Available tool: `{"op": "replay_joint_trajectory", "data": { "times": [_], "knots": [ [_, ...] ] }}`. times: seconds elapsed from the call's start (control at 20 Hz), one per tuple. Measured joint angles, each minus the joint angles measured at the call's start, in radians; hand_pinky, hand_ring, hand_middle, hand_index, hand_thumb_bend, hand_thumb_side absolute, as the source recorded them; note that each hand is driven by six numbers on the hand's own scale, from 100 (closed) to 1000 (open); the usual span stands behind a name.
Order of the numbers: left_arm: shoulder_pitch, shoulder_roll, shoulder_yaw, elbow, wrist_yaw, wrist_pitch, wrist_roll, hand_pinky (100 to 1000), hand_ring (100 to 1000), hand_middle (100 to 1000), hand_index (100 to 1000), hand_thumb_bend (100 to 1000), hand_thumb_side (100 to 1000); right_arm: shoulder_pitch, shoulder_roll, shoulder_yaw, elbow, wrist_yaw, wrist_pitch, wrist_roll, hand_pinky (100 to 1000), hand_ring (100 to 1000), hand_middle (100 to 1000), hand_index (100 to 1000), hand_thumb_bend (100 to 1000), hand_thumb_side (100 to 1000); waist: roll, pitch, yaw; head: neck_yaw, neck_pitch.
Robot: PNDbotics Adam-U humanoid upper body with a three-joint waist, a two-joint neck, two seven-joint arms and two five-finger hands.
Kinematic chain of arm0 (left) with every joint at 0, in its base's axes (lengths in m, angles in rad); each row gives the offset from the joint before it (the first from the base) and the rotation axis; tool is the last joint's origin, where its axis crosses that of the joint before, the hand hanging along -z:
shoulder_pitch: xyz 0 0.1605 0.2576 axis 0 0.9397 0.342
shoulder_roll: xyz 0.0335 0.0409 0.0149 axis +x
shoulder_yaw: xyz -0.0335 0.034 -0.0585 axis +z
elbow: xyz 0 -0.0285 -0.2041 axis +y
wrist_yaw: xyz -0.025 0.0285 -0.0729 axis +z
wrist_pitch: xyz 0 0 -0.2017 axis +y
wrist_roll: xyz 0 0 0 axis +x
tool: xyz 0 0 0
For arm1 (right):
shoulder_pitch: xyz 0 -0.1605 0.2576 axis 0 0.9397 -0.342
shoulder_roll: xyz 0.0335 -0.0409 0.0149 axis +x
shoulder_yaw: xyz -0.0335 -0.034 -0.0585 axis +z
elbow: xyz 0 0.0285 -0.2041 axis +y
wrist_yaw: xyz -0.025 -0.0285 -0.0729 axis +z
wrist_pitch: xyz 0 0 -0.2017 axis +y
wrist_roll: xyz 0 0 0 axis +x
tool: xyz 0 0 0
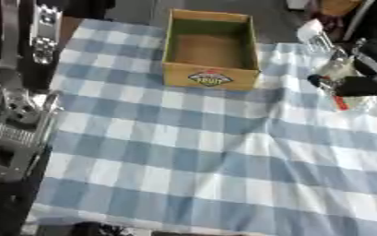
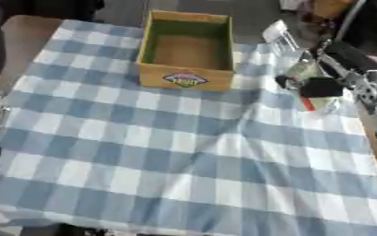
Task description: Pick up objects on the table and place them in the box.
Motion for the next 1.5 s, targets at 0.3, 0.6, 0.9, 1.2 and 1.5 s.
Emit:
{"op": "replay_joint_trajectory", "data": {
  "times": [0.3,0.6,0.9,1.2,1.5],
  "knots": [
    [-0.016,0.000,0.000,0.000,-0.002,0.000,0.000,736,680,794,915,328,872,-0.064,-0.017,0.000,-0.007,-0.056,-0.018,-0.004,100,100,100,100,100,741,-0.002,0.018,0.010,0.000,-0.008],
    [-0.037,-0.001,0.000,0.000,-0.003,0.000,-0.002,733,678,793,917,325,877,-0.149,-0.019,0.010,0.026,-0.051,-0.036,0.020,100,100,100,100,100,763,-0.005,0.040,0.027,-0.001,-0.020],
    [-0.063,-0.006,-0.003,0.000,-0.003,0.007,-0.011,732,677,792,917,323,878,-0.218,-0.011,0.015,0.084,-0.002,-0.076,0.029,100,100,100,100,100,785,-0.007,0.064,0.045,-0.001,-0.038],
    [-0.082,-0.020,-0.003,0.000,-0.006,0.008,-0.012,731,676,792,918,321,879,-0.250,-0.009,0.015,0.096,0.006,-0.115,-0.025,100,100,100,100,100,804,-0.013,0.090,0.062,-0.001,-0.089],
    [-0.103,-0.029,-0.003,0.000,-0.010,0.007,-0.012,729,675,790,919,321,880,-0.279,-0.003,0.015,0.108,-0.002,-0.136,-0.129,100,100,100,100,100,811,-0.017,0.120,0.085,-0.001,-0.137]
  ]
}}
